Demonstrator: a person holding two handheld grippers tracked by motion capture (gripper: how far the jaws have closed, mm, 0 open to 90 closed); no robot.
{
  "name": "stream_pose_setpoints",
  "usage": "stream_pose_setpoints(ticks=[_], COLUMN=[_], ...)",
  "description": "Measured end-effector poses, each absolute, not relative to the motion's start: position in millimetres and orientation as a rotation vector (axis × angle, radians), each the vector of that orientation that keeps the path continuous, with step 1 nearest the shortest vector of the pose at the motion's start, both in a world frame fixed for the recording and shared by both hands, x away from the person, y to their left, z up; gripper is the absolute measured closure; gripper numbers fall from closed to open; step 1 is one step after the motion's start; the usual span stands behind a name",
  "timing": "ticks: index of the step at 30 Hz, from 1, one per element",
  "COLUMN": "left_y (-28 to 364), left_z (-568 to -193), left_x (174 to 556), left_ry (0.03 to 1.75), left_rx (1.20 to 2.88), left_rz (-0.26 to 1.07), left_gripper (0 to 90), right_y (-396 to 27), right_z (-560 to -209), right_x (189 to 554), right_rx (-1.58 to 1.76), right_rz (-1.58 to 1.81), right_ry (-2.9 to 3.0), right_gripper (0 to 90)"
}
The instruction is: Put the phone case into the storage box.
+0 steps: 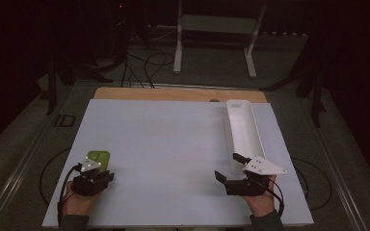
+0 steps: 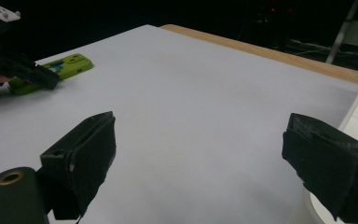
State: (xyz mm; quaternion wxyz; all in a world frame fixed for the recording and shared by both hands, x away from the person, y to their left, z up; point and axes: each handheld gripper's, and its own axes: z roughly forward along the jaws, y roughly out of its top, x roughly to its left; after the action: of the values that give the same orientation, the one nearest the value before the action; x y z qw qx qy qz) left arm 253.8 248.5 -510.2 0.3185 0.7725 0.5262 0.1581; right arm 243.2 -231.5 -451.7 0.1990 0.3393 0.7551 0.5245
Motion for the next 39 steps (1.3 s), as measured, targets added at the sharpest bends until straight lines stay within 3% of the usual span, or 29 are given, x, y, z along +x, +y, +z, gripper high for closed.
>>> stream_pose_setpoints(ticks=[5, 11, 17, 23, 26, 39], left_y=[248.7, 253.5, 248.9, 253.1, 255.8, 264.1], left_z=[-503.7, -490.5, -468.5, -450.1, -445.5, -455.8], left_x=[253.2, 252.4, 242.6, 230.7, 225.0, 213.6], left_ry=[1.381, 1.352, 1.282, 1.153, 1.113, 0.917], left_rx=[2.003, 1.962, 1.949, 1.891, 1.868, 1.805], left_rz=[0.464, 0.451, 0.550, 0.551, 0.557, 0.654], left_gripper=[54.3, 47.6, 21.1, 4.8, 0.4, 0.0], right_y=[-231.4, -231.8, -232.4, -233.3, -234.2, -240.9], right_z=[-451.6, -451.2, -451.1, -451.1, -451.2, -453.3], right_x=[243.1, 243.1, 243.3, 243.1, 243.1, 243.4], right_rx=[0.949, 0.949, 0.948, 0.946, 0.946, 0.940], right_rz=[1.466, 1.468, 1.469, 1.473, 1.475, 1.505], right_ry=[2.112, 2.109, 2.105, 2.101, 2.097, 2.058], right_gripper=[9.2, 9.2, 9.2, 9.2, 9.2, 9.1])
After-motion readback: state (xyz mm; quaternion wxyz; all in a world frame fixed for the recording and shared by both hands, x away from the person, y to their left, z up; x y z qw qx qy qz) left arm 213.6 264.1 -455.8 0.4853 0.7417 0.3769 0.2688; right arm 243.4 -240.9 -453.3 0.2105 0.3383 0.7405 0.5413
